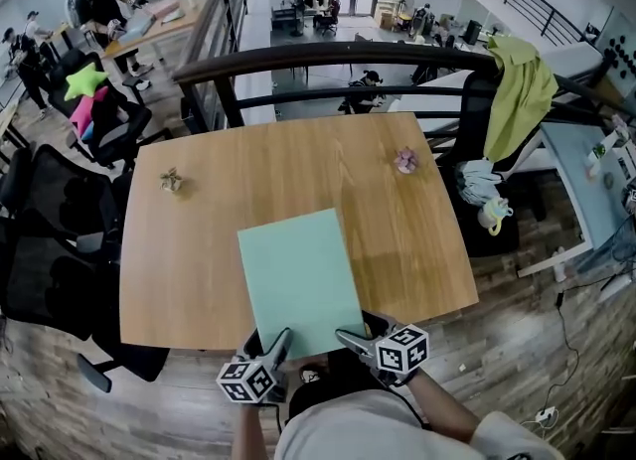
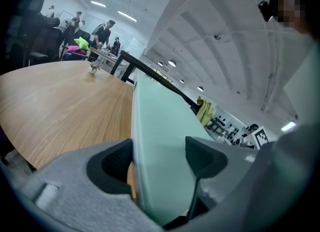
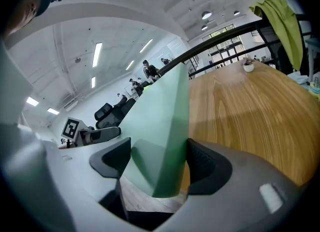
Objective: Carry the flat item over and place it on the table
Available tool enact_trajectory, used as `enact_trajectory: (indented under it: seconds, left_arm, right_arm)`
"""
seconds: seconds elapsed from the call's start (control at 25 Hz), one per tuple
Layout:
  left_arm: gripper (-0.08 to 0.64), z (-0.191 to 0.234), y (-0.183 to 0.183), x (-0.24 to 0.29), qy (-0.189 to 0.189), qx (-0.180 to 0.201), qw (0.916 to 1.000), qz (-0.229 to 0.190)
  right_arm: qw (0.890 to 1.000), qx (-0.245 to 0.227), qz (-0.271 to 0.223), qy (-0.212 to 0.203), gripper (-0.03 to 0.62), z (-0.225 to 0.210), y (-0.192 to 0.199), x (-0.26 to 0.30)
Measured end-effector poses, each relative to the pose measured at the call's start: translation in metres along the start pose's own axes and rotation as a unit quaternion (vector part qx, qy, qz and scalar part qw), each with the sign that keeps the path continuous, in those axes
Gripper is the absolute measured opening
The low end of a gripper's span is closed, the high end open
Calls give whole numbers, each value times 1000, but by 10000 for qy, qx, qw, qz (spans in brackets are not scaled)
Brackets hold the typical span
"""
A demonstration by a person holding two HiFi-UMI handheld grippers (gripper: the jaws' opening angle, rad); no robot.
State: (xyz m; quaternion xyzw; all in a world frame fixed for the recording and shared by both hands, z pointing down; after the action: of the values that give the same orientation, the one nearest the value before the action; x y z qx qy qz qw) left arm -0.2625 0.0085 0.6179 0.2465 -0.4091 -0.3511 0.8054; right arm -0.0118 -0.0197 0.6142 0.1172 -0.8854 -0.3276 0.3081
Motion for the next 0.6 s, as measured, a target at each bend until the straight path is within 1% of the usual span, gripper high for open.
enact_trajectory:
  seconds: [0.36, 0.6]
  left_arm:
    - [342, 11, 7, 22, -121, -372, 9987, 334]
    - [342, 14, 9, 32, -240, -437, 9977, 462]
  right_arm:
    - [9991, 339, 246, 64, 360, -20, 0, 13]
    - [9979, 523, 383, 68, 361, -31, 2, 20]
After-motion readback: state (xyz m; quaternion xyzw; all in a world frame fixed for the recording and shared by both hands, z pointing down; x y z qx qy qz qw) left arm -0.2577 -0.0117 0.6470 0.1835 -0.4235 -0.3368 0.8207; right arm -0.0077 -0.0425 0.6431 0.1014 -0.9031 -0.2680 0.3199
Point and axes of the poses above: the fingertips, and each gripper's own axes: x forward along the fingers, z to its left, y out of its underside, the point moved 7 cm from there along -x, backward along the fingers, and after that the axes turned 4 degrees about -y, right-handed, at the moved point
